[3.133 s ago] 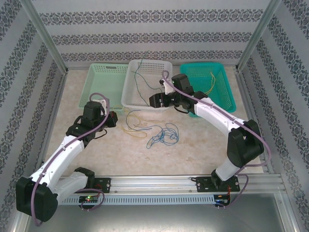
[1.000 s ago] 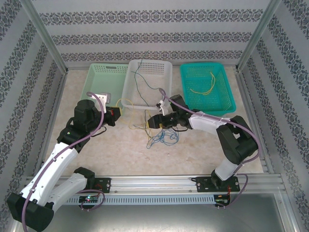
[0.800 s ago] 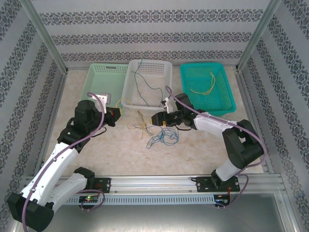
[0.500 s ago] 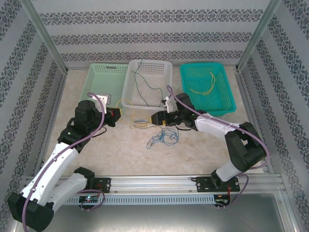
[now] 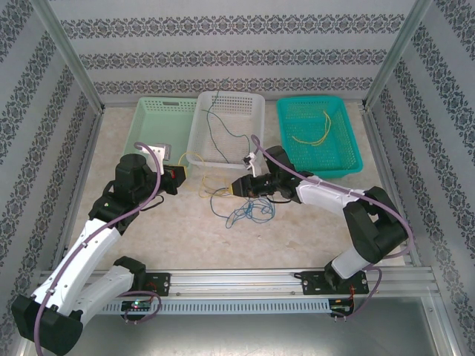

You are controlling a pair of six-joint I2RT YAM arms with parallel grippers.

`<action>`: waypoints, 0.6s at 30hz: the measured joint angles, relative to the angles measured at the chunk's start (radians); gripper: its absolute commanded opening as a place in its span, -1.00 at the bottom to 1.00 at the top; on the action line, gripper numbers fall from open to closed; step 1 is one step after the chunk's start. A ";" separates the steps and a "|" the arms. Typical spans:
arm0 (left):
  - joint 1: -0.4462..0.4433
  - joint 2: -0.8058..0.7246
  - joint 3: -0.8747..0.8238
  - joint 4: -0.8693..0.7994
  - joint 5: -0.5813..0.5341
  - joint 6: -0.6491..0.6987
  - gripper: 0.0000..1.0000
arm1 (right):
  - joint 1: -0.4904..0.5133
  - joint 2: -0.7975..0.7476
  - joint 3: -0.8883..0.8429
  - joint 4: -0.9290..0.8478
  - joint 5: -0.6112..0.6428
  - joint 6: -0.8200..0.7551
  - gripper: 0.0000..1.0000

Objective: Untangle the cables

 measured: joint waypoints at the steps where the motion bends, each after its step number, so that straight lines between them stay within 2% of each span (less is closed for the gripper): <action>1: 0.000 0.000 0.000 0.000 0.000 0.000 -0.98 | 0.000 0.004 0.000 0.000 -0.003 0.002 -0.86; 3: 0.000 0.000 -0.001 0.000 0.000 0.000 -0.98 | 0.000 0.007 0.000 -0.004 -0.003 0.004 -1.00; 12: 0.000 0.001 -0.016 0.000 0.008 0.002 -0.97 | -0.003 -0.019 0.008 -0.008 -0.017 0.012 -1.00; 18: 0.000 0.016 -0.024 0.000 0.031 0.006 -0.97 | -0.043 -0.149 0.022 -0.021 -0.034 0.023 -1.00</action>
